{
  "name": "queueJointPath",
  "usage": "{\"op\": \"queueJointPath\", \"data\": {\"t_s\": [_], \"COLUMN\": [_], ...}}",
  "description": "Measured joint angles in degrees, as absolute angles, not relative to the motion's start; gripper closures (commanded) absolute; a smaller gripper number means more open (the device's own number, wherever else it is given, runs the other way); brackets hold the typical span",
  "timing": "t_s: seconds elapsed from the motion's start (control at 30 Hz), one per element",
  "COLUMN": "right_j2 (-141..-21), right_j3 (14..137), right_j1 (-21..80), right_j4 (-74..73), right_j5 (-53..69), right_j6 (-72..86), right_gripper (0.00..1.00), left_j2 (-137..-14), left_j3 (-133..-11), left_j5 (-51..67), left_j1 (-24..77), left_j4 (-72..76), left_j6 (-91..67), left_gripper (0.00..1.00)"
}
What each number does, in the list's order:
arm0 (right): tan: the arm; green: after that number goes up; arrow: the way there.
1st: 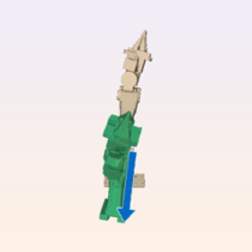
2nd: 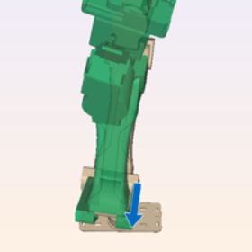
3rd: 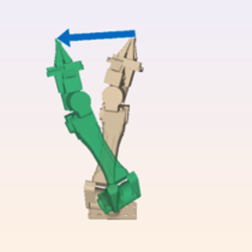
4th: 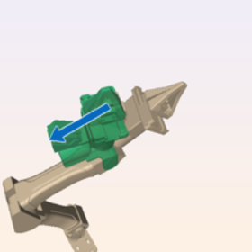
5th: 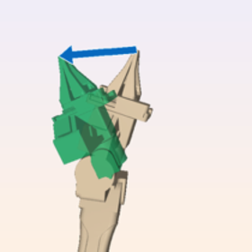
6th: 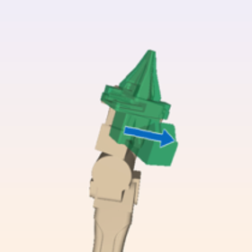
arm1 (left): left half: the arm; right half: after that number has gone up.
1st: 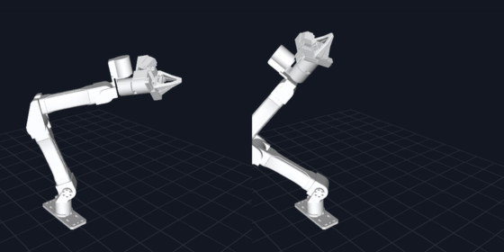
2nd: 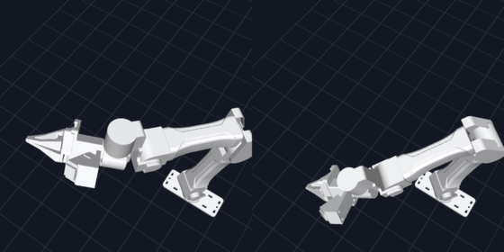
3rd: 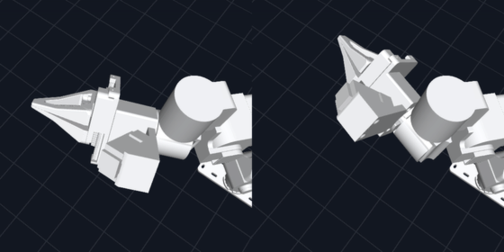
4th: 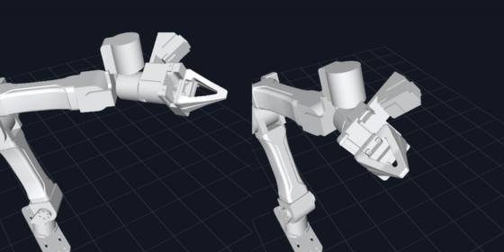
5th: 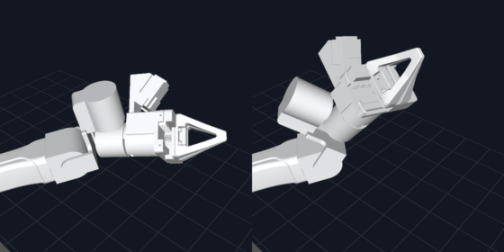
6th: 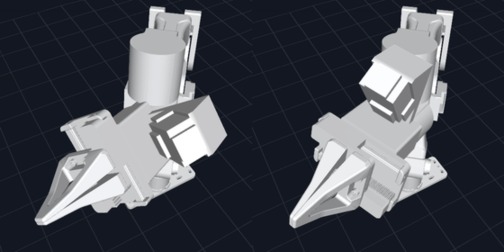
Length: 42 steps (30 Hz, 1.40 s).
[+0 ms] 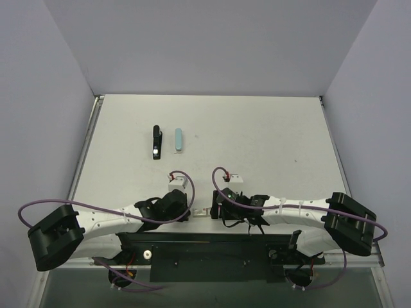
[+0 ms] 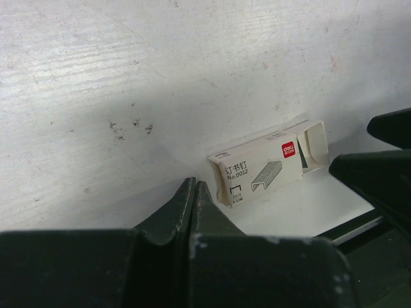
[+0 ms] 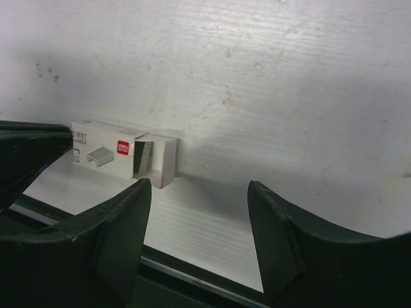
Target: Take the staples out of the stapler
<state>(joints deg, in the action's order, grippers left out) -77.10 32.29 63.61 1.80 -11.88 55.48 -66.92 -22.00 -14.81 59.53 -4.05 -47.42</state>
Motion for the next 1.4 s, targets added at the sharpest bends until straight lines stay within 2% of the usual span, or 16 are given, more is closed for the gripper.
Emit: {"op": "queueJointPath", "data": {"t_s": [0.6,1.4], "right_j2": [-79.72,-86.24], "right_j3": [29.43,31.59], "right_j1": [62.54,62.65], "right_j4": [15.86,24.62], "right_j5": [-2.33,0.91], "right_j6": [58.13,60.07], "right_gripper": [0.40,0.43], "left_j2": [-69.63,-70.04], "left_j3": [-22.57,-22.61], "left_j5": [-14.76,-15.25], "left_j1": [59.55,59.55], "left_j4": [-0.49,0.21], "left_j6": [-47.42,-47.44], "left_gripper": [1.00,1.00]}}
